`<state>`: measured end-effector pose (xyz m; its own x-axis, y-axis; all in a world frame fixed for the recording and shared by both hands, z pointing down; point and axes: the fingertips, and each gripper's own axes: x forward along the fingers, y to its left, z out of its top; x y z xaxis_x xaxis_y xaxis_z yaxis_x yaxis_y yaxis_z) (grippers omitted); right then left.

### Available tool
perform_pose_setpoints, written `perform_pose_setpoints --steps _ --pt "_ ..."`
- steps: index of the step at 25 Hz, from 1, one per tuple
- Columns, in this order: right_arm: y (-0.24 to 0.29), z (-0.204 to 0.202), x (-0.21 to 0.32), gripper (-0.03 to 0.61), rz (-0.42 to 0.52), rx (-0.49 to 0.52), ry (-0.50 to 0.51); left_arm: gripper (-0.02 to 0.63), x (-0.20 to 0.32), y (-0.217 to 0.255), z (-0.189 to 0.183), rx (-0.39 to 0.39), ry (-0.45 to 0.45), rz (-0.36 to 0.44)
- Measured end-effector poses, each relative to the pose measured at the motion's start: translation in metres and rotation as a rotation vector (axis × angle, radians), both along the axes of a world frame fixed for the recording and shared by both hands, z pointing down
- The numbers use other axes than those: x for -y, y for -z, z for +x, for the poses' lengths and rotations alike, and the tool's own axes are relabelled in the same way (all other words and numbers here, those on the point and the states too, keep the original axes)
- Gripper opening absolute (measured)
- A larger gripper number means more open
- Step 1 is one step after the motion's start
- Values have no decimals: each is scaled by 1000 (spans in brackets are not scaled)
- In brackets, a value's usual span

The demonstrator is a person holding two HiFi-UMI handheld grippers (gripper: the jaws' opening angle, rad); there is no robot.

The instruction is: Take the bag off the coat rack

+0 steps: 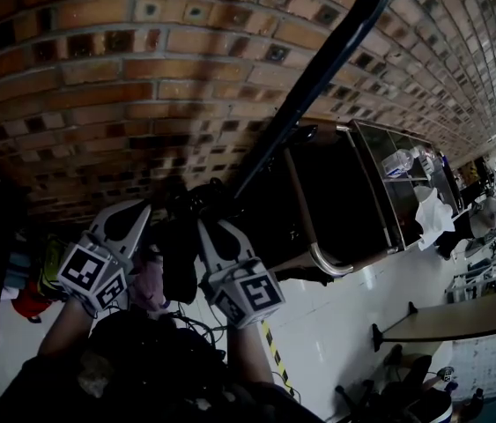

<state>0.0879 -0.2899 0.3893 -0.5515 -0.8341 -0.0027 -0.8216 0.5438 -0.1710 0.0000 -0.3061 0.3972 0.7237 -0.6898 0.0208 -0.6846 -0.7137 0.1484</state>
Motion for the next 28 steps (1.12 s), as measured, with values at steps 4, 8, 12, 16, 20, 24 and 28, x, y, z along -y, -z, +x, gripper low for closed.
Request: perform_pose_setpoints --steps 4,8,12,16,20,24,28 --pt "9 2 2 29 15 27 -16 34 3 3 2 12 -17 19" --pt "17 5 3 29 6 93 -12 34 5 5 3 10 -27 24" --pt "33 8 4 29 17 146 -12 34 8 7 1 10 -35 25" --pt "49 13 12 29 59 137 -34 34 15 10 -4 4 -32 24" --pt "58 10 19 28 54 155 -32 34 21 11 -8 -1 -33 28" --pt "70 7 23 28 67 159 -33 34 29 11 -13 -9 -30 33" --pt "78 7 27 28 64 191 -31 34 35 10 -19 -7 -24 28"
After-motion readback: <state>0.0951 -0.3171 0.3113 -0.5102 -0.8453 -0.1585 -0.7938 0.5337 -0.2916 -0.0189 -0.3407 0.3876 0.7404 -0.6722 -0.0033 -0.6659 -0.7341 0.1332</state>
